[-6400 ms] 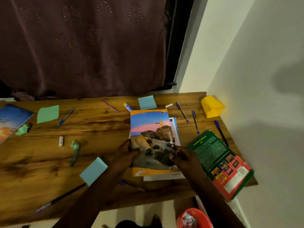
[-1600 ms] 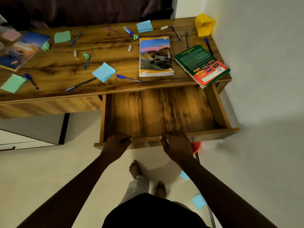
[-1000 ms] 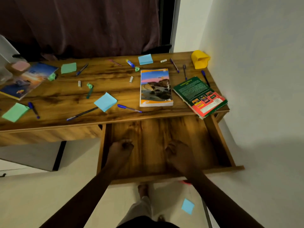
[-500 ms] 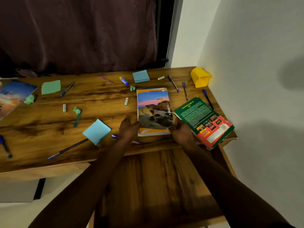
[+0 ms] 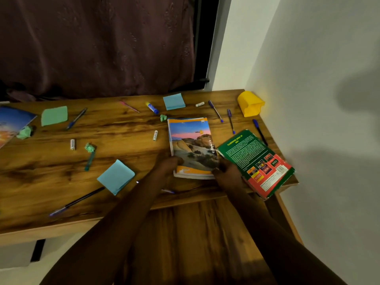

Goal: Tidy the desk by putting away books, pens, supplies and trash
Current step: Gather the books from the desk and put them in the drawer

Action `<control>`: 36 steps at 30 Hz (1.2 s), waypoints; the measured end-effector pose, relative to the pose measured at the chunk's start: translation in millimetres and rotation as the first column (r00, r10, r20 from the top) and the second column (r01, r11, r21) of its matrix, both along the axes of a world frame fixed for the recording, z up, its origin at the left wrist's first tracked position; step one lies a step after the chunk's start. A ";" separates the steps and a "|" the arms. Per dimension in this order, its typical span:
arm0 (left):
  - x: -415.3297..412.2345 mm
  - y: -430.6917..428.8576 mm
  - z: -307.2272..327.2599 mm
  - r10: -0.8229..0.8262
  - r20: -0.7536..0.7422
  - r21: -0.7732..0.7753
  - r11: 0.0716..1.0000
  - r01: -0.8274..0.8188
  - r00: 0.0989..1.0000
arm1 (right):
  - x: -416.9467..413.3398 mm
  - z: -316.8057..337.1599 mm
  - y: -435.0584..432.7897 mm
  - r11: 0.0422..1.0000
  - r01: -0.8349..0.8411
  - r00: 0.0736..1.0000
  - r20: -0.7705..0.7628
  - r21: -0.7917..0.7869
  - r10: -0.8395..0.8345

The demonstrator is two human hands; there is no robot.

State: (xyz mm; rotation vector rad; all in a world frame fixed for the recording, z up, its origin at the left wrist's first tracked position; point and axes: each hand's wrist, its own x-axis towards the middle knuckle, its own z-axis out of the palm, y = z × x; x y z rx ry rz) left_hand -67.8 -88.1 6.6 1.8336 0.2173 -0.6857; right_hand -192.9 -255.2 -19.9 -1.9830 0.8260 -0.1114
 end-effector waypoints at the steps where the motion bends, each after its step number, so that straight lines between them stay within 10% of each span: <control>1: -2.3 -4.9 4.0 0.006 0.002 -0.026 1.000 -0.006 1.000 | -0.8 -0.7 -0.9 0.999 0.025 1.000 0.010 0.026 -0.025; 11: -37.5 6.7 60.5 0.052 0.270 -0.120 0.993 -0.020 0.961 | -10.7 6.1 -3.8 0.934 0.081 0.992 0.061 0.348 -0.108; 19: -130.1 69.5 83.7 0.143 0.081 -0.388 0.916 -0.101 0.986 | -85.4 43.6 19.0 0.448 -0.210 0.945 0.298 0.869 -0.134; 36: -333.7 159.1 0.2 0.009 -0.285 -0.342 0.933 -0.111 0.958 | -298.2 13.1 67.8 0.496 -0.120 0.987 0.047 0.860 0.156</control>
